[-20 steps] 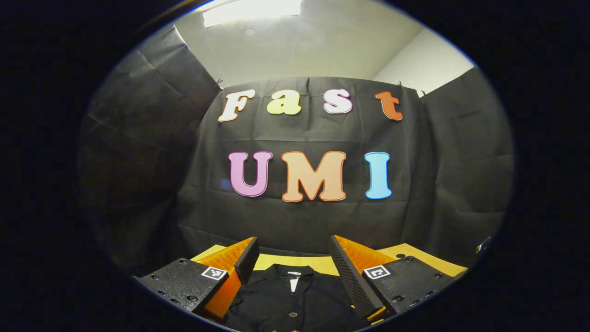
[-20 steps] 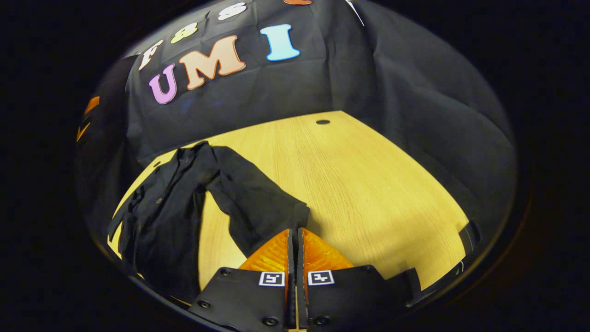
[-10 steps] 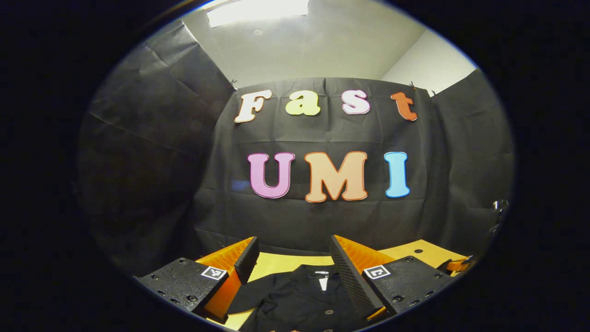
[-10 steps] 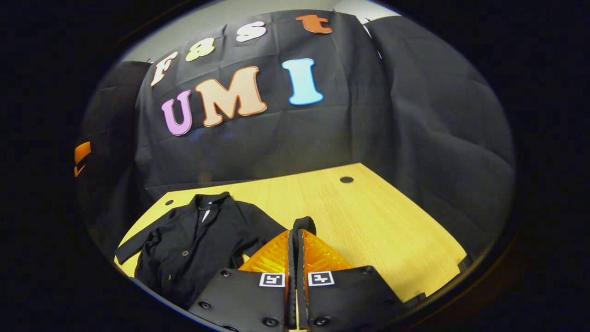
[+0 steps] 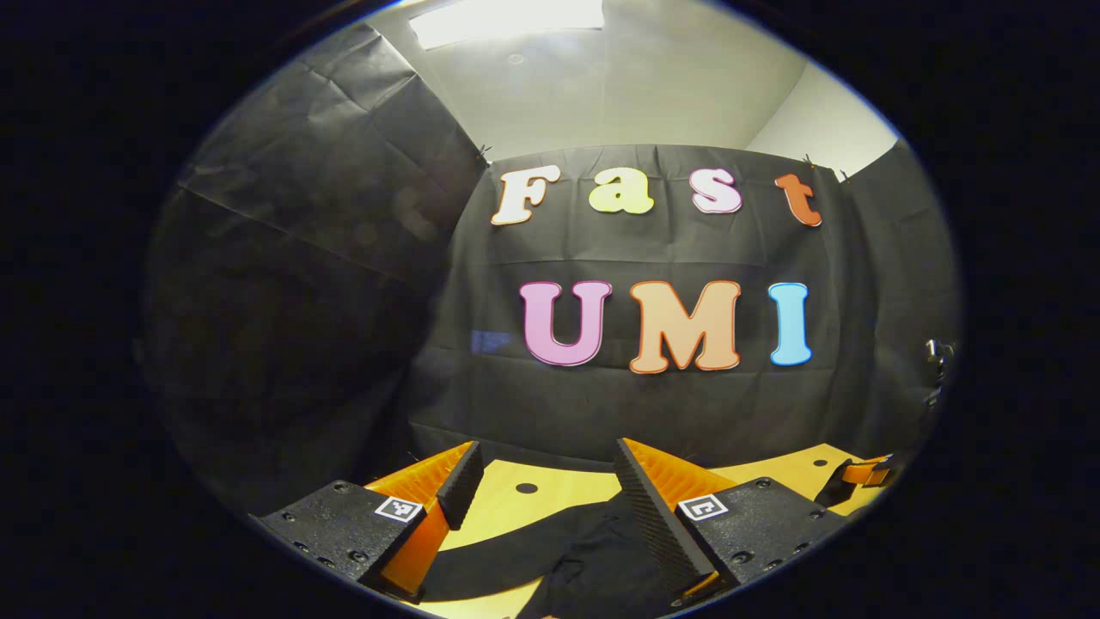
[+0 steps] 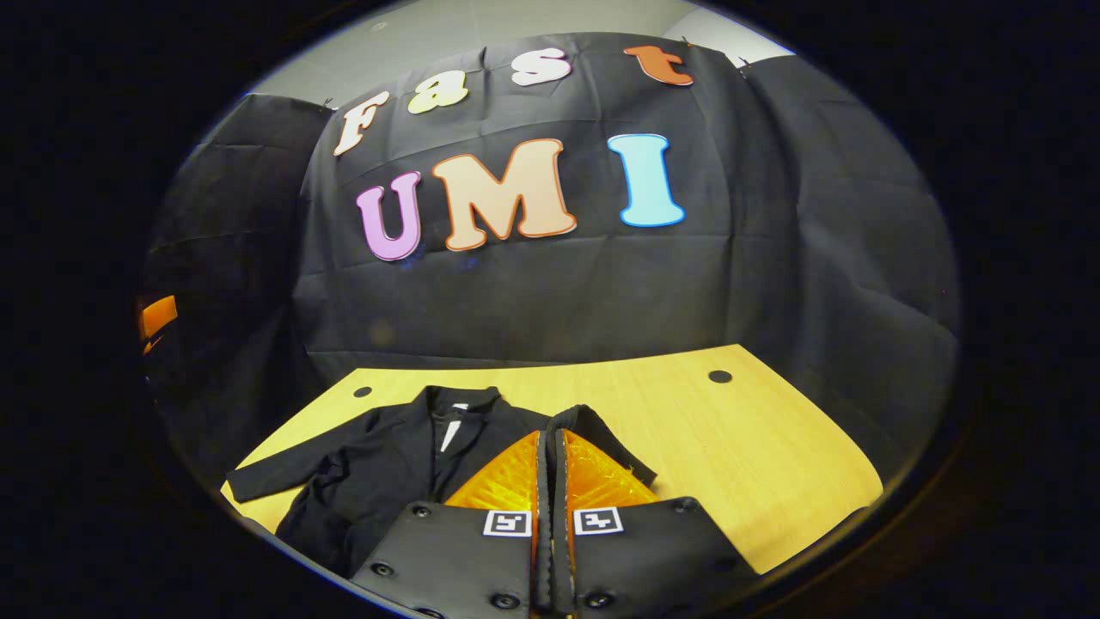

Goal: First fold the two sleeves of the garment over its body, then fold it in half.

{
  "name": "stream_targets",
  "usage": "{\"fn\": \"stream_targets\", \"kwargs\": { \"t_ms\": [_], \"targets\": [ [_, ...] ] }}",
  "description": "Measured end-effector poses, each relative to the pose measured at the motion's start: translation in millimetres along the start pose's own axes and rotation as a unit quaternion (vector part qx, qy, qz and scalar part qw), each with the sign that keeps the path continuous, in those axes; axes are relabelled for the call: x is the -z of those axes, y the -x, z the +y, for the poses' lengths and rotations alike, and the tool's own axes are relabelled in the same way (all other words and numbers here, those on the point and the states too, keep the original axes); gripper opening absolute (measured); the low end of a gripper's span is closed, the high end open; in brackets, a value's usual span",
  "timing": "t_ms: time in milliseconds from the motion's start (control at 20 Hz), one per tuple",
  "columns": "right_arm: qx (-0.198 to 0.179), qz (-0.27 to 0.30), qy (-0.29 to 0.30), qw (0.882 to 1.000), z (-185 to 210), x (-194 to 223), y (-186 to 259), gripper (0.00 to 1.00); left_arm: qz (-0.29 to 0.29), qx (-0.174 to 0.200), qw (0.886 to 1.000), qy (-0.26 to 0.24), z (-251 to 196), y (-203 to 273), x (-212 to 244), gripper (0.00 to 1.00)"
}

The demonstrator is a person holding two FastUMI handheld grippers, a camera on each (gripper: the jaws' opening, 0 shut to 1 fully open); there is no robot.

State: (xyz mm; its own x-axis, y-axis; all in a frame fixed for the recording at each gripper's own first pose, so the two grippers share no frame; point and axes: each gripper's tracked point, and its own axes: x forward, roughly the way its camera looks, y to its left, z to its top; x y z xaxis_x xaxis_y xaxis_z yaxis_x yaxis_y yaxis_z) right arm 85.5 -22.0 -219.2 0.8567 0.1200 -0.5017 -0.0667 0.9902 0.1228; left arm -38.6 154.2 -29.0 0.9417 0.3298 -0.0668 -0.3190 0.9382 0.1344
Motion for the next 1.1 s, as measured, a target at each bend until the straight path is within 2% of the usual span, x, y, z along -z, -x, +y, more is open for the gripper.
{"fn": "stream_targets", "kwargs": {
  "t_ms": [250, 300, 350, 500, 650, 1100],
  "targets": [
    [-0.027, -0.006, 0.012, 1.000, 62, -5, -17, 0.04, 0.003, -0.017, 1.000, -0.014, 50, 1, 5, 0.92],
    [-0.032, -0.005, 0.015, 0.999, 74, -3, -21, 0.06, 0.004, -0.020, 1.000, -0.016, 60, 0, 6, 0.92],
    [-0.037, -0.004, 0.016, 0.999, 87, -2, -25, 0.04, 0.006, -0.022, 1.000, -0.019, 69, 0, 9, 0.92],
    [-0.050, -0.005, 0.022, 0.999, 124, 1, -36, 0.06, 0.012, -0.026, 0.999, -0.024, 96, -4, 16, 0.92],
    [-0.059, 0.000, 0.027, 0.998, 161, 7, -45, 0.04, 0.021, -0.028, 0.999, -0.024, 120, -8, 25, 0.92],
    [-0.085, 0.046, 0.068, 0.993, 253, 50, -78, 0.04, 0.051, -0.037, 0.997, -0.037, 179, -1, 58, 0.92]
  ]
}}
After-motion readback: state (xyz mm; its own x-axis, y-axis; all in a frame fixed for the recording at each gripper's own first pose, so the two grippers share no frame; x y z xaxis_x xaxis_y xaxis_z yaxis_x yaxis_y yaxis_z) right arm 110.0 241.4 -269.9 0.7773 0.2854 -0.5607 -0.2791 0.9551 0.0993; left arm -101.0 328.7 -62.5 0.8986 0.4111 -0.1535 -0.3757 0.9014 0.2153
